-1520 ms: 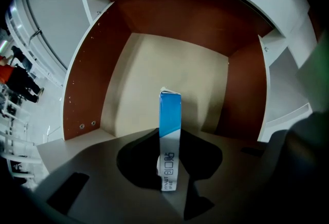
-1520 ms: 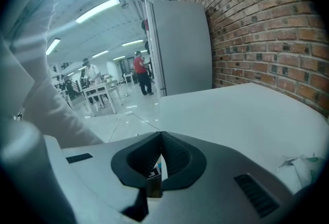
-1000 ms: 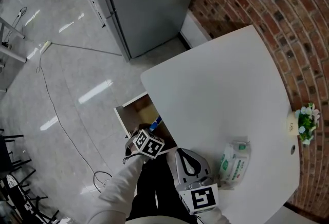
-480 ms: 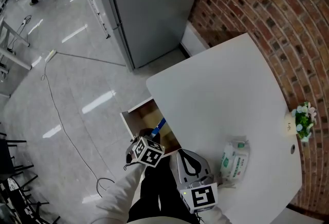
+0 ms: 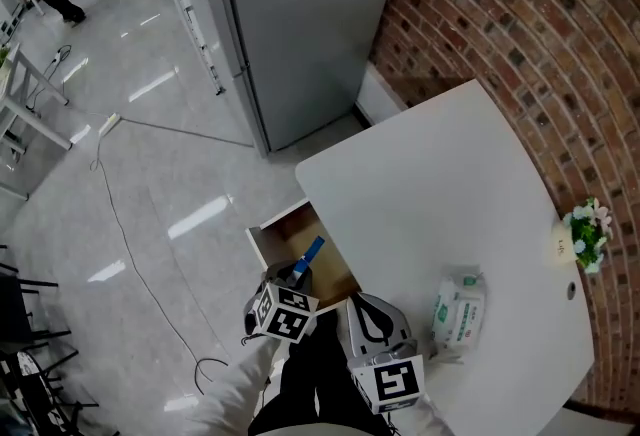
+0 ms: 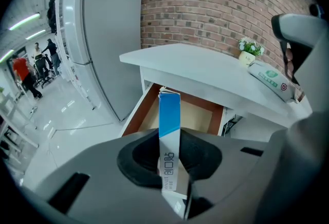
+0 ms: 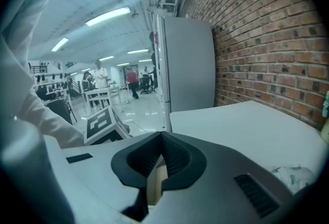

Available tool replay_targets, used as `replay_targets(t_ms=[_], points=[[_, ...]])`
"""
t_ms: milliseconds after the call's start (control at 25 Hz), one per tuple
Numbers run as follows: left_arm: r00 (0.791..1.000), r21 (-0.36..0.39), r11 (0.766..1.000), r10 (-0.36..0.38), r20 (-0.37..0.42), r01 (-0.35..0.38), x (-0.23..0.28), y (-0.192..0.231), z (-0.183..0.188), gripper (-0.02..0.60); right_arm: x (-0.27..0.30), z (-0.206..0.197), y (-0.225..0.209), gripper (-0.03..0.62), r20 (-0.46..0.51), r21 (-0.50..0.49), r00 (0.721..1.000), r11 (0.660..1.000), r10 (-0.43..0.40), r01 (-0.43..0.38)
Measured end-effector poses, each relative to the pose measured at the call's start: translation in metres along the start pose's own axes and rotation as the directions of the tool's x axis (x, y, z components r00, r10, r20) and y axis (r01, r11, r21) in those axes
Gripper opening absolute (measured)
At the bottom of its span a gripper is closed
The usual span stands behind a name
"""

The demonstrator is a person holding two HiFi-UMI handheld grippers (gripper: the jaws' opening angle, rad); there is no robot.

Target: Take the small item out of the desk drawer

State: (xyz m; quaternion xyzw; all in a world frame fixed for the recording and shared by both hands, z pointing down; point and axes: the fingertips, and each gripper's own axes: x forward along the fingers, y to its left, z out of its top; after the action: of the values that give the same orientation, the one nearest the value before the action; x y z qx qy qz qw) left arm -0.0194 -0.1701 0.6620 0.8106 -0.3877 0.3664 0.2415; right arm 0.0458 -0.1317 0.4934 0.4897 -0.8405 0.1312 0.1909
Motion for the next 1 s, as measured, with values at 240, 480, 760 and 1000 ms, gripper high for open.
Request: replay_targets(t_ms=[240,480,760,1000], points=[[0.998,0.0,1.0,0.015,0.053,-0.015,-0.03,0.004,0.01,0.082,-0.006,0.007,0.008,0.026,-0.016,0.014,1.0,1.0,-0.014,0.014],[0.994,0.017,0.999,0.035,0.102,-0.037,-0.055,0.009,0.021,0.083,-0.012,0.012,0.014,0.026,0.006,0.014,1.0,0.999,-0.029,0.028],[0.987,0.012,0.999,0.044,0.152,-0.047,-0.085,0.007,0.025,0.083,-0.02,0.014,0.021,0.026,0.015,0.005,0.999,0.999,-0.038,0.038],[0.977,-0.003,0.998,0.061,0.202,-0.062,-0.111,0.004,0.027,0.083,-0.028,0.015,0.022,0.026,0.027,0.004,0.998,0.998,-0.057,0.057]])
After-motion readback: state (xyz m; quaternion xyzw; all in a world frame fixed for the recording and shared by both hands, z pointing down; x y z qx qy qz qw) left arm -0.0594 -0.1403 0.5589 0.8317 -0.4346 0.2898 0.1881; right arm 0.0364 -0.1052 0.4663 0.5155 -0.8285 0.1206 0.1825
